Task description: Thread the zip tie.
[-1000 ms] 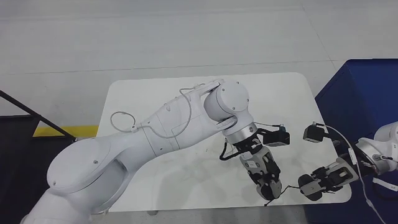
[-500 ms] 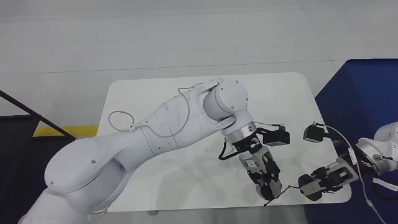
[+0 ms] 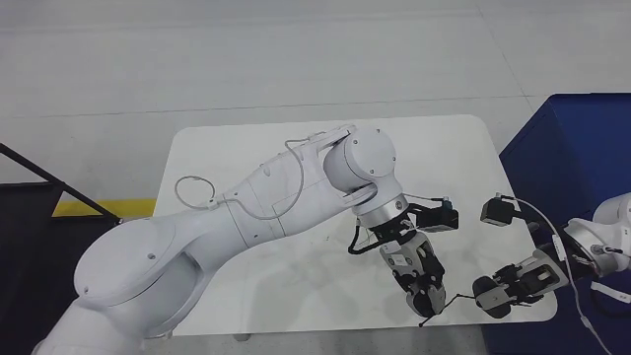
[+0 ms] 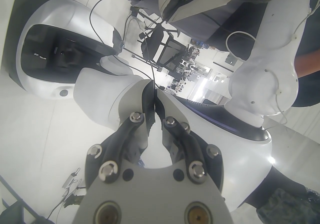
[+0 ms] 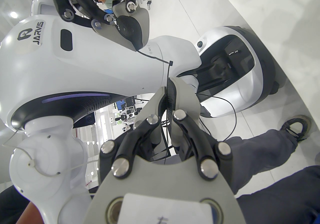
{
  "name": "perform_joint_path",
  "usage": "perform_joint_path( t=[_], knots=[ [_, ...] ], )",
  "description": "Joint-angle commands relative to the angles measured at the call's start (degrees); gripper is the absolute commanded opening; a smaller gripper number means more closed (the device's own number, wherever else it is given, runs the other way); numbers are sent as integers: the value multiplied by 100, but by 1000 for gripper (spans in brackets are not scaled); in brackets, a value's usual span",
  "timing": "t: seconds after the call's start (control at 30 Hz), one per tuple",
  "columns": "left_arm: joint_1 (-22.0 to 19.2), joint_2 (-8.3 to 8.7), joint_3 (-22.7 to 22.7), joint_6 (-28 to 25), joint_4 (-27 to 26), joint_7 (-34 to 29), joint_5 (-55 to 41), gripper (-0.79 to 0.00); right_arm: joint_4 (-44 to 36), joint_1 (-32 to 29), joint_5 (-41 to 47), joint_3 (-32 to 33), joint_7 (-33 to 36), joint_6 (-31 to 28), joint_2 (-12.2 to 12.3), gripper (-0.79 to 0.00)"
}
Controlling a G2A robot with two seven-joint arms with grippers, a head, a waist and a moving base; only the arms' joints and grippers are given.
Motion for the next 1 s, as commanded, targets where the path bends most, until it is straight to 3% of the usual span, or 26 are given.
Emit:
perform_joint_path(
  t=[0.0, 0.97],
  knots=[
    [11, -2, 0, 23, 6, 0, 0, -785, 0, 0, 0, 0, 0, 0, 0, -785],
    [70, 43, 0, 100, 99, 0, -25, -785, -117, -124, -212, 135, -154, 101, -186, -785]
  ],
)
